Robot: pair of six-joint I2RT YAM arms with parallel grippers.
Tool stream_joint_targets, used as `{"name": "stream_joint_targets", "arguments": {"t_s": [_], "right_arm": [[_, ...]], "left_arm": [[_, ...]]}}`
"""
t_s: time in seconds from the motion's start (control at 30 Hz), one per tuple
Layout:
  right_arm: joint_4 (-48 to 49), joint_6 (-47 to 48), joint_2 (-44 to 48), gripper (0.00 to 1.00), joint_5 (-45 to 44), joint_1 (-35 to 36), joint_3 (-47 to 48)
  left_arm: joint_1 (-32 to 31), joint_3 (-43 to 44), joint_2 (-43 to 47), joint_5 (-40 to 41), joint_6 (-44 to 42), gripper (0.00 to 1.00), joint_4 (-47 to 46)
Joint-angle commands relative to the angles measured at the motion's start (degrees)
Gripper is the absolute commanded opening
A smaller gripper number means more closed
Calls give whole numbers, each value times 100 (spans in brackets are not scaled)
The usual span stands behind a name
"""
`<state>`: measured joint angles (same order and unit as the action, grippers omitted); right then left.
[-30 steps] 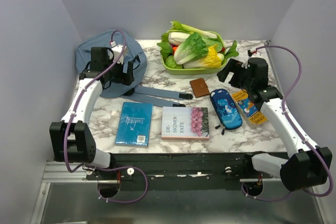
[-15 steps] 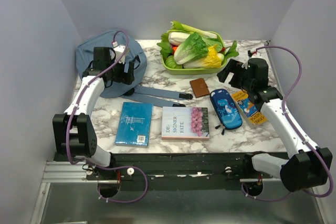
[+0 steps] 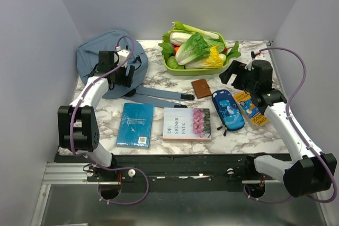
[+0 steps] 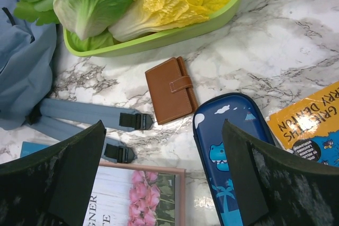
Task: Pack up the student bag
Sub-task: Pick up the student bag at the corner of the board.
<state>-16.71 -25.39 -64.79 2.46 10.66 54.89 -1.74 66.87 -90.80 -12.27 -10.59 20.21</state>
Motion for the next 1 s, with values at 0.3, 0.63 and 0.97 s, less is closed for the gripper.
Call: {"name": "stream_joint_targets", "arguments": {"t_s": [0.3, 0.63, 0.97], "right_arm": [[177, 25, 213, 100, 352, 7, -216], [274, 8, 327, 96, 527, 16, -286], [256, 51, 485, 95, 659, 16, -339]], "left_arm": [[-169, 133, 150, 270, 30, 0, -237], [-204, 1512, 985, -143, 742, 0, 273], [-1046, 1533, 2022, -373, 593, 0, 1389]]}}
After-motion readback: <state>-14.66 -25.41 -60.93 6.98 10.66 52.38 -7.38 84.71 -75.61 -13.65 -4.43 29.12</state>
